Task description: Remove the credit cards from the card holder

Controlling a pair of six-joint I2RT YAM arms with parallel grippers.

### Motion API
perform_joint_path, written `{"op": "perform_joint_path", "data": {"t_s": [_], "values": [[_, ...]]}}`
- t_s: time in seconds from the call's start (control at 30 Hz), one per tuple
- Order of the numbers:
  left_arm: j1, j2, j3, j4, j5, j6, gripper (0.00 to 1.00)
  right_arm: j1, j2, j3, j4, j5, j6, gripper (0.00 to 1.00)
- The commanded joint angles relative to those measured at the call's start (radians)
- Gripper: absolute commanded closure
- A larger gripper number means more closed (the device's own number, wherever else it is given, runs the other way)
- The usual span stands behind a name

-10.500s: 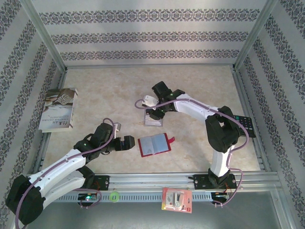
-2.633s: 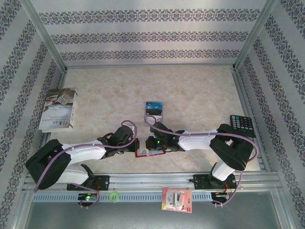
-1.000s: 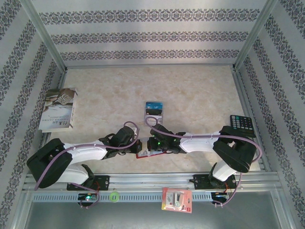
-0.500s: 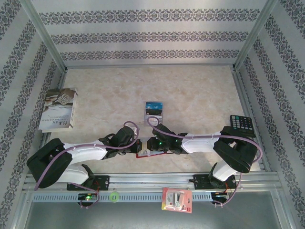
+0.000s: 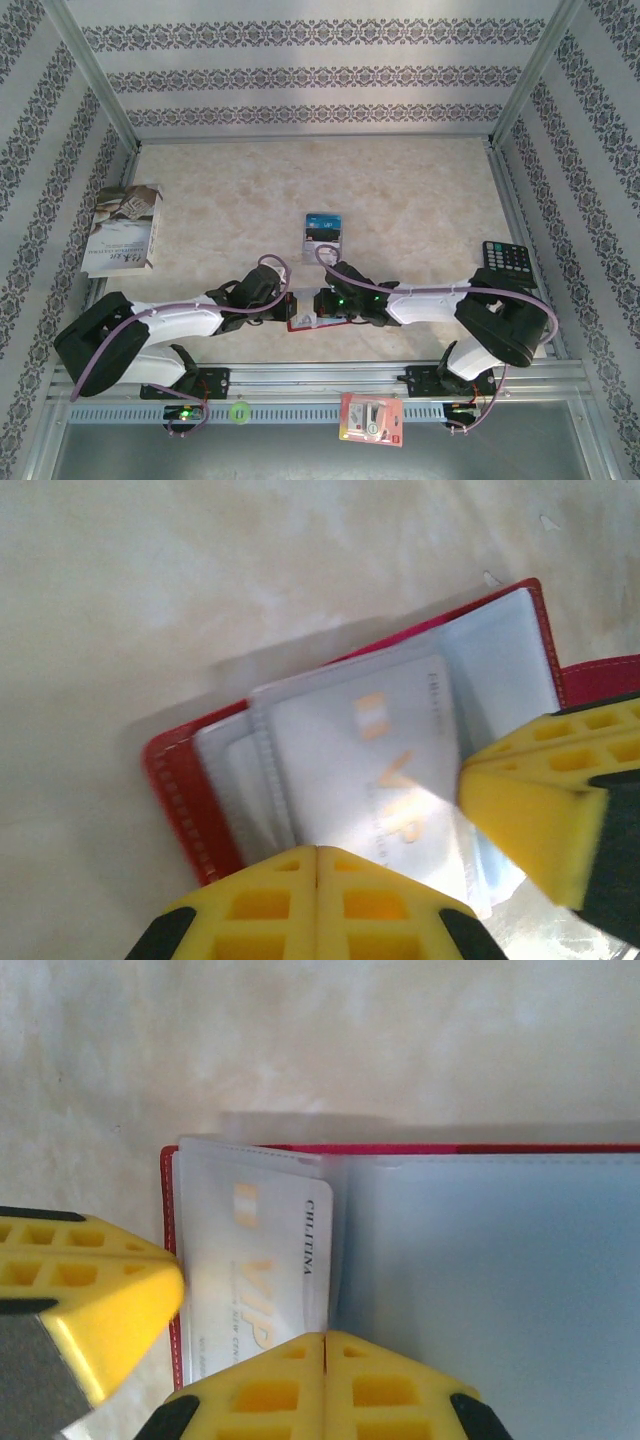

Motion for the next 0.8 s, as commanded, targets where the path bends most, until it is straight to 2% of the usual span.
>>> {"op": "perform_joint_path", "data": {"t_s": [0.0, 0.13, 0.23, 0.27, 0.43, 0.53, 0.67, 0.77], "values": [[0.016, -0.019, -0.015, -0.024, -0.016, -0.002, 1.0, -0.006, -0.051, -0.022, -0.067, 0.066, 0.013, 1.0], [0.02, -0.01, -0.012, -0.018, -0.009, 0.003, 1.0, 0.003, -0.079, -0.022, -0.103, 0.085, -0.001, 1.0], [0.022, -0.009, -0.007, -0.013, 0.0, 0.005, 1.0, 0.006, -0.098, -0.007, -0.101, 0.07, -0.04, 0.71], [0.021, -0.014, -0.004, -0.019, 0.001, 0.006, 0.99, 0.008, -0.108, 0.002, -0.115, 0.074, -0.051, 0.68], [0.022, -0.075, 0.003, -0.041, 0.008, 0.011, 0.84, 0.003, -0.156, 0.014, -0.128, 0.062, -0.106, 0.71], [0.012, -0.102, 0.01, -0.043, 0.013, 0.004, 0.82, -0.017, -0.135, 0.034, -0.137, -0.012, -0.143, 0.8], [-0.013, -0.074, 0.033, -0.028, 0.014, 0.003, 0.82, -0.039, -0.059, 0.086, -0.185, -0.092, -0.191, 0.8], [-0.025, -0.03, 0.048, -0.008, 0.018, 0.002, 0.82, -0.054, -0.023, 0.099, -0.196, -0.099, -0.201, 0.8]]}}
